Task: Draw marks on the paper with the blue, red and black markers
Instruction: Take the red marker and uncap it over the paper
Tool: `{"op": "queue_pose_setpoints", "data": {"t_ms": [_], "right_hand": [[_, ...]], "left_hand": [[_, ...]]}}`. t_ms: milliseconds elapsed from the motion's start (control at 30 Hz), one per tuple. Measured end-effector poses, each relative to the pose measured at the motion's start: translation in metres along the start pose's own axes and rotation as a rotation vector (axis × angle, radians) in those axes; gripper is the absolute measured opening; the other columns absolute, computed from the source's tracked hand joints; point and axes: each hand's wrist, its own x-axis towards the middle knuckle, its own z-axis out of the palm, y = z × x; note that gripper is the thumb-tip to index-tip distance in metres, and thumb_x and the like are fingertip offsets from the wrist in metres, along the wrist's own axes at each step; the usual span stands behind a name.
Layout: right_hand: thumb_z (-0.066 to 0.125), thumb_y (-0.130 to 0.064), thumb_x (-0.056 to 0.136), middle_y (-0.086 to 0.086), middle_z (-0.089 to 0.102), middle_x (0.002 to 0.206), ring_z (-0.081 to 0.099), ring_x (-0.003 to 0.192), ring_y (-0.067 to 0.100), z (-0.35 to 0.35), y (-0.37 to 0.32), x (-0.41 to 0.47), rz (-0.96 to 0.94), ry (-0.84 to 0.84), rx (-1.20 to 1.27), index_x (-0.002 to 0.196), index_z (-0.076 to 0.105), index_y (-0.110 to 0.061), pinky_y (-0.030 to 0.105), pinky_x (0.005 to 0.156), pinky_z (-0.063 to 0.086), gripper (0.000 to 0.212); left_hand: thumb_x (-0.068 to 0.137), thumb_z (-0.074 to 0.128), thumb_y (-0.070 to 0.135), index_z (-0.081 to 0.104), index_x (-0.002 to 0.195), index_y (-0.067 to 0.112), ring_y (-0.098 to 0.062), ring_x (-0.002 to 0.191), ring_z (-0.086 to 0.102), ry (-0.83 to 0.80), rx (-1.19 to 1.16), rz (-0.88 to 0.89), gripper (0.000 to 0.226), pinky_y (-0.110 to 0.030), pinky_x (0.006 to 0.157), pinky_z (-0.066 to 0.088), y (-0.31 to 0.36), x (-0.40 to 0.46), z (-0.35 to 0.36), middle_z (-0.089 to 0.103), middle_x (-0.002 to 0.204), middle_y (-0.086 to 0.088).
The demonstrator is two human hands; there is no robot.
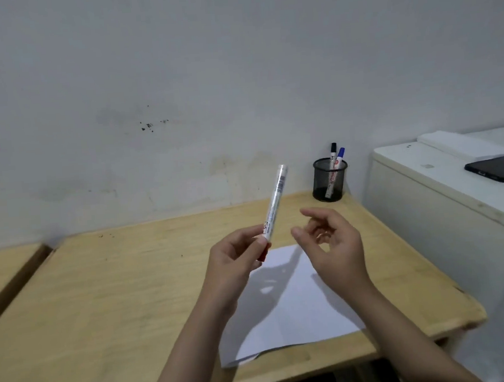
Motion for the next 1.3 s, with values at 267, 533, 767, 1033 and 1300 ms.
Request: {"op": "queue_pose_setpoints", "data": {"t_ms": [267, 533, 767, 1033, 1300], "right_hand": [[0.066, -0.011, 0.084, -0.004, 0.058, 0.057, 0.052, 0.049, 0.004, 0.023, -0.026, -0.026, 0.288, -0.219, 0.285, 0.095, 0.066, -0.004, 0.017, 0.051, 0.044, 0.012], [0.062, -0.011, 0.086, -0.005, 0.061, 0.057, 0.051, 0.049, 0.009, 0.034, -0.032, -0.045, 0.363, -0.243, 0.373, 0.085, 0.065, -0.01, 0.021, 0.05, 0.047, 0.003], [0.065, -0.019, 0.083, -0.003, 0.062, 0.058, 0.051, 0.05, 0.011, 0.04, -0.026, -0.045, 0.295, -0.317, 0.313, 0.077, 0.063, -0.008, 0.023, 0.052, 0.046, 0.013], [0.062, -0.025, 0.082, -0.005, 0.063, 0.061, 0.052, 0.051, 0.012, 0.028, -0.013, -0.03, 0.296, -0.147, 0.46, 0.079, 0.067, -0.017, 0.02, 0.054, 0.048, 0.01], [0.063, -0.029, 0.077, 0.0, 0.065, 0.064, 0.051, 0.053, 0.013, 0.035, 0.005, -0.04, 0.384, -0.17, 0.372, 0.08, 0.069, -0.016, 0.024, 0.056, 0.048, 0.015]], "left_hand": [[0.081, 0.069, 0.012, 0.074, 0.092, 0.021, -0.006, 0.07, 0.061, 0.027, 0.24, 0.146, 0.015, -0.017, 0.065, 0.049, -0.008, -0.042, -0.021, 0.074, 0.084, -0.005], [0.059, 0.081, -0.005, 0.065, 0.07, 0.01, -0.008, 0.06, 0.062, 0.174, 0.171, 0.126, 0.024, -0.019, 0.062, 0.052, -0.012, -0.061, -0.023, 0.069, 0.062, 0.007], [0.069, 0.077, 0.001, 0.066, 0.069, 0.014, -0.003, 0.062, 0.065, 0.191, 0.355, 0.223, 0.017, -0.015, 0.06, 0.049, -0.012, -0.062, -0.024, 0.072, 0.069, 0.01], [0.077, 0.07, 0.004, 0.071, 0.076, 0.015, -0.005, 0.068, 0.067, 0.25, 0.458, 0.171, 0.011, -0.017, 0.063, 0.051, -0.014, -0.046, -0.062, 0.073, 0.073, 0.0], [0.077, 0.065, 0.0, 0.063, 0.098, 0.016, -0.005, 0.073, 0.064, 0.196, 0.741, 0.03, 0.026, -0.009, 0.06, 0.044, -0.021, 0.052, -0.098, 0.067, 0.08, 0.004]]}}
